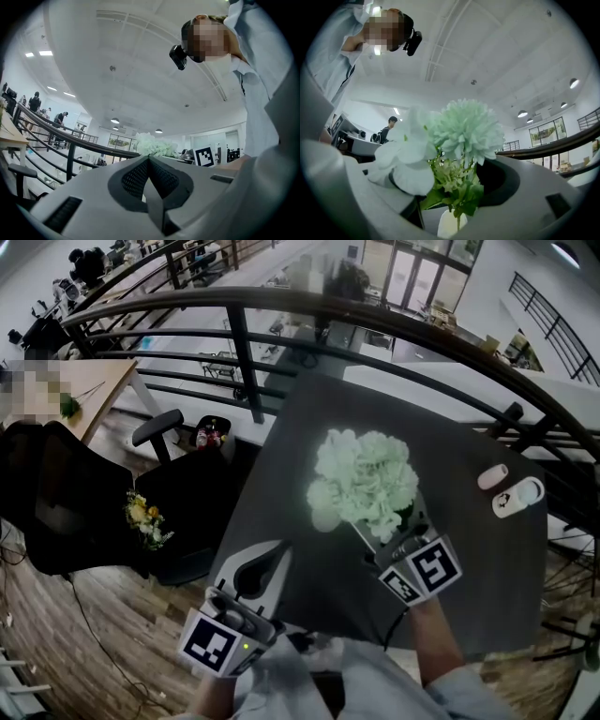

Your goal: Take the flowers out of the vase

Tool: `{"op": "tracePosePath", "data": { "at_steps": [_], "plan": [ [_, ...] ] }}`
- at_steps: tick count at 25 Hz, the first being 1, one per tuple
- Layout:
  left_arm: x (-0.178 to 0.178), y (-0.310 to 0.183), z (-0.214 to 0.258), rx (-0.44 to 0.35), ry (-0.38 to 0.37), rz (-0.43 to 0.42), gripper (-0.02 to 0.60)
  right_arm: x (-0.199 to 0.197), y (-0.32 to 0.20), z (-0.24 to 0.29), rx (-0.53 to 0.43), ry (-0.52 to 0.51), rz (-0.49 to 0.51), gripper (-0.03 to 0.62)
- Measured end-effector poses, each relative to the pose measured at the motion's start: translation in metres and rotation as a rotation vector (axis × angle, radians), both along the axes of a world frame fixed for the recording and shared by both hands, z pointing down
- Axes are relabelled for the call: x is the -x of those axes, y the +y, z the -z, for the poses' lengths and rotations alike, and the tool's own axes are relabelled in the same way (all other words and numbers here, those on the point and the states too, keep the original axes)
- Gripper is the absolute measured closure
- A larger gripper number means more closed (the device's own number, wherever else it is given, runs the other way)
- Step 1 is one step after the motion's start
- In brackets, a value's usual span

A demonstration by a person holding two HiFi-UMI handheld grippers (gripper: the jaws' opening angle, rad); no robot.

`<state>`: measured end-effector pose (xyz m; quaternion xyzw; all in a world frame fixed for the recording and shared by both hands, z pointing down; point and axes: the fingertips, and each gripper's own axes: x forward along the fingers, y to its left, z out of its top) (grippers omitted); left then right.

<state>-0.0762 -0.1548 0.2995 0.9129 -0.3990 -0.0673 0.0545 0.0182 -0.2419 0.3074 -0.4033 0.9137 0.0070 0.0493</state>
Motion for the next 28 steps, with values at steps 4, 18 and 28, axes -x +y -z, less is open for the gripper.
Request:
{"op": "tracePosePath", "data": {
  "at_steps": [4,18,28],
  "plan": [
    [-0.006,0.000,0.004,-0.011,0.009,-0.018,0.583,-0.005,0.005,0.009,-0.012,-0.013,-0.009,0.279],
    [-0.035,0.002,0.012,-0.017,0.010,-0.080,0.583,-0.046,0.024,0.049,-0.044,-0.107,-0.072,0.289],
    [-0.032,-0.004,0.010,-0.045,0.019,-0.109,0.583,-0.050,0.035,0.069,-0.078,-0.137,-0.101,0.289]
  ]
}}
